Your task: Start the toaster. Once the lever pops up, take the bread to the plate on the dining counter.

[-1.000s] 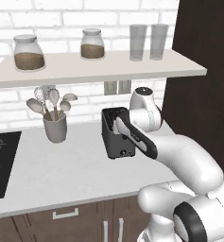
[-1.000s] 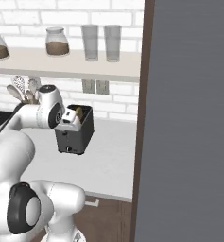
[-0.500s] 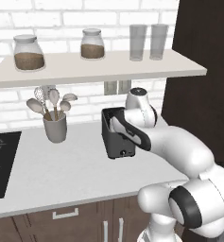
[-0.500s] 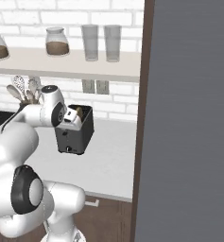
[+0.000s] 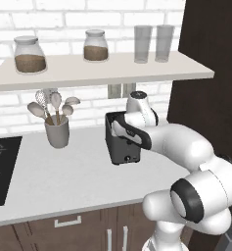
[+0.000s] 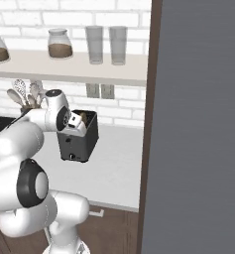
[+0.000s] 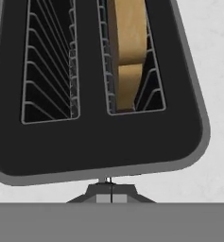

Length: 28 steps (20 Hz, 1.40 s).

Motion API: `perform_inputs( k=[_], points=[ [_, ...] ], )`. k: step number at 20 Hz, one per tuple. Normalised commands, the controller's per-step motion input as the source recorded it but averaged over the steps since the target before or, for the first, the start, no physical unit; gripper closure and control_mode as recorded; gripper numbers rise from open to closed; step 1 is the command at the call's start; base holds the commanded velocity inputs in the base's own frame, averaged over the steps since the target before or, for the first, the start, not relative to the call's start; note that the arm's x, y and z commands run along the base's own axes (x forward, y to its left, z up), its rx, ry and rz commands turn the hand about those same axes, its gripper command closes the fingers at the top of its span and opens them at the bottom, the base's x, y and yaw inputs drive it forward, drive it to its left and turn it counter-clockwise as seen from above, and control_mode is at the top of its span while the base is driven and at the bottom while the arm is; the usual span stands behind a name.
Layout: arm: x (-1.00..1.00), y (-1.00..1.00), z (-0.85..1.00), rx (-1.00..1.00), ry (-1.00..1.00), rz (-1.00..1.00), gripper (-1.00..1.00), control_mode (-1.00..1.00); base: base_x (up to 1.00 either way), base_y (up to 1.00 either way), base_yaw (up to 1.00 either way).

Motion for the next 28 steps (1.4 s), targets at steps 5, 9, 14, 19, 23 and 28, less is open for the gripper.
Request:
perform_inputs(
  k=[5, 9, 14, 19, 23, 28],
  points=[
    [-0.01, 0.01, -0.18, 0.0, 0.0, 0.0, 1.0, -1.0, 0.0, 0.0, 0.0],
    [0.0, 0.06, -0.22, 0.0, 0.0, 0.0, 1.0, -1.0, 0.0, 0.0, 0.0],
    [-0.01, 0.15, -0.3, 0.0, 0.0, 0.0, 1.0, -1.0, 0.0, 0.0, 0.0],
    [0.0, 0.08, -0.54, 0.0, 0.0, 0.0, 1.0, -1.0, 0.0, 0.0, 0.0],
    [-0.1, 0.0, -0.85, 0.0, 0.0, 0.0, 1.0, -1.0, 0.0, 0.0, 0.0],
    [-0.5, -0.02, -1.0, -0.01, -0.01, 0.0, 1.0, -1.0, 0.0, 0.0, 0.0]
  ],
)
